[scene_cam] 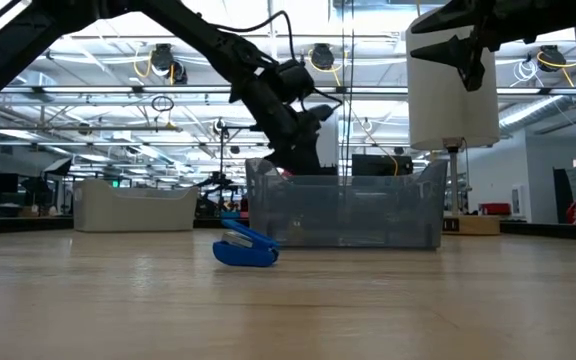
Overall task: Pick and place Stapler, Stapler remover, tape
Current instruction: Put the small yellow stapler into the white bin
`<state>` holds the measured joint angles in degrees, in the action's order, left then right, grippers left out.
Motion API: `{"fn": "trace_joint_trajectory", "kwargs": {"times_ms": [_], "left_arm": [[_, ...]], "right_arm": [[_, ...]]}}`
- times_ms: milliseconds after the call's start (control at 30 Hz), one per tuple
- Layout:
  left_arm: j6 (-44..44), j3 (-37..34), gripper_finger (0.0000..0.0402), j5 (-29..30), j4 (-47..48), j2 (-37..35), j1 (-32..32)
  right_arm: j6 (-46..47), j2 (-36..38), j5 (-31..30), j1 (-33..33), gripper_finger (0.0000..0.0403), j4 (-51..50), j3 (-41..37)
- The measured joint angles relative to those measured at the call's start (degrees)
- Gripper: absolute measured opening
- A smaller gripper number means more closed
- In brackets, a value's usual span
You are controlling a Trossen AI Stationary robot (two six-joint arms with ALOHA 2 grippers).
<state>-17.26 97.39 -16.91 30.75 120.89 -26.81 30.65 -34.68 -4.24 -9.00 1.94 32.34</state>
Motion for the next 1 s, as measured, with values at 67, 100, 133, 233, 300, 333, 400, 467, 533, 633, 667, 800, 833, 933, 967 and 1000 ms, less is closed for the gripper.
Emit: {"fn": "trace_joint_trajectory", "kwargs": {"times_ms": [67,100,133,233,300,333,400,467,533,633,667,800,833,933,967,1000], "left_arm": [[-3.05,-0.01,0.0072,0.99,-0.47,0.87,0.55],[-4.36,-0.03,0.0072,1.62,-0.2,1.0,0.74],[-5.51,-0.09,0.0072,2.52,0.34,1.01,0.91],[-8.79,-0.03,0.0072,7.08,0.36,0.86,1.47],[-10.99,-0.05,0.0077,8.85,1.07,0.87,1.65],[-11.84,-0.05,0.0082,9.21,1.07,0.88,1.78],[-12.34,-0.05,0.0099,9.72,1.1,0.86,2.12],[-12.27,-0.05,0.0124,11.79,1.5,1.08,2.85],[-12.38,-0.08,0.0152,14.24,3.16,1.33,3.45],[-13.45,-0.07,0.0194,15.9,5.7,1.67,4.04],[-13.54,-0.07,0.0207,16.14,7.04,1.74,4.08],[-17.81,-0.14,0.0246,18.34,9.74,1.97,4.32],[-19.14,-0.14,0.0252,18.01,9.68,1.93,4.35],[-20.89,-0.14,0.0263,16.67,9.34,2.12,4.59],[-21.09,-0.09,0.0265,16.75,8.95,2.63,4.8],[-21.47,-0.07,0.0266,16.73,8.57,3.02,4.95]], "right_arm": [[0.02,0.01,1.18,-0.02,0.0166,0.01,0.0],[0.11,0.0,2.39,-0.01,0.0167,0.0,0.0],[0.32,0.0,3.32,-0.01,0.0167,-0.01,0.02],[1.73,0.0,5.77,0.01,0.0167,-0.01,0.02],[2.61,0.0,7.32,-0.03,0.0167,0.0,0.0],[2.83,0.0,7.57,0.01,0.0167,-0.01,0.0],[3.3,0.0,8.63,0.01,0.0167,0.01,0.01],[3.54,0.0,10.07,0.01,0.0167,-0.01,0.0],[4.12,0.01,11.21,0.01,0.0167,0.01,0.01],[4.91,0.0,13.29,0.01,0.0167,0.01,0.0],[4.96,0.0,13.76,0.01,0.0167,0.04,0.01],[4.96,0.0,16.18,0.01,0.0167,0.08,0.02],[4.95,0.0,16.63,0.01,0.0167,0.08,0.01],[4.97,0.0,17.09,0.03,0.0167,0.08,0.02],[5.17,0.0,17.93,0.07,0.0167,0.08,0.02],[5.33,0.01,18.19,0.07,0.0167,0.1,0.01]]}}
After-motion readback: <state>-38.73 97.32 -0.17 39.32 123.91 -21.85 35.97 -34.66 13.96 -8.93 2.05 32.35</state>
